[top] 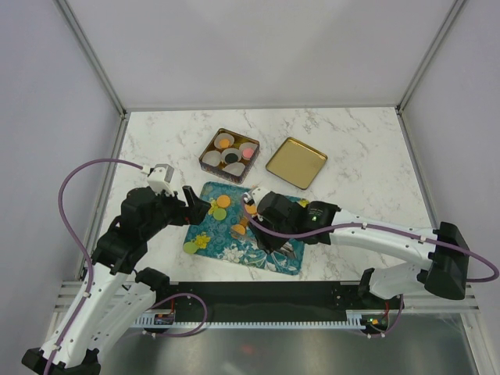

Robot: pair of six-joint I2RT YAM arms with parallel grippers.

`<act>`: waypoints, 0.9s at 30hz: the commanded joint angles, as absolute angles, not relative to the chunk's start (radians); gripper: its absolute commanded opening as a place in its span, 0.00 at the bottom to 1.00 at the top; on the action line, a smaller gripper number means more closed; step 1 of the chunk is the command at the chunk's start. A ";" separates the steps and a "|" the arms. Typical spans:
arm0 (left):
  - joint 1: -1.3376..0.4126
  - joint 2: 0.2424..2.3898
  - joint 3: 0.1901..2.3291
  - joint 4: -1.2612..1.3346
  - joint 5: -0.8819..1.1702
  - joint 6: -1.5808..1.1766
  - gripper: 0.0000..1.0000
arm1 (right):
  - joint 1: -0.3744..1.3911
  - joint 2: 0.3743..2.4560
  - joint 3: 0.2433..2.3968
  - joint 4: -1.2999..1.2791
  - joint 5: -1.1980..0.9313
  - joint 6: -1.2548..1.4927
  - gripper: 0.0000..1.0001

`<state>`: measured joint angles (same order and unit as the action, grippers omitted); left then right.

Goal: Pack the cookies

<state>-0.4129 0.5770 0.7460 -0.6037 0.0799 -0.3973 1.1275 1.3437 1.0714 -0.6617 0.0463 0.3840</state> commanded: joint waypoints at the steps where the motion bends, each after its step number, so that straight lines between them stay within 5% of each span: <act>1: -0.417 0.581 0.746 -0.581 0.072 -0.364 0.98 | 1.143 1.358 1.074 -0.638 0.060 0.405 0.55; 27: -0.417 0.580 0.746 -0.583 0.075 -0.365 0.98 | 1.170 1.462 1.091 -0.624 0.089 0.397 0.55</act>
<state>-0.4129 0.5819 0.7460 -0.6041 0.0799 -0.3973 1.1587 1.4475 1.0645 -0.6502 0.0685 0.3965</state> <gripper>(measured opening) 0.979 0.550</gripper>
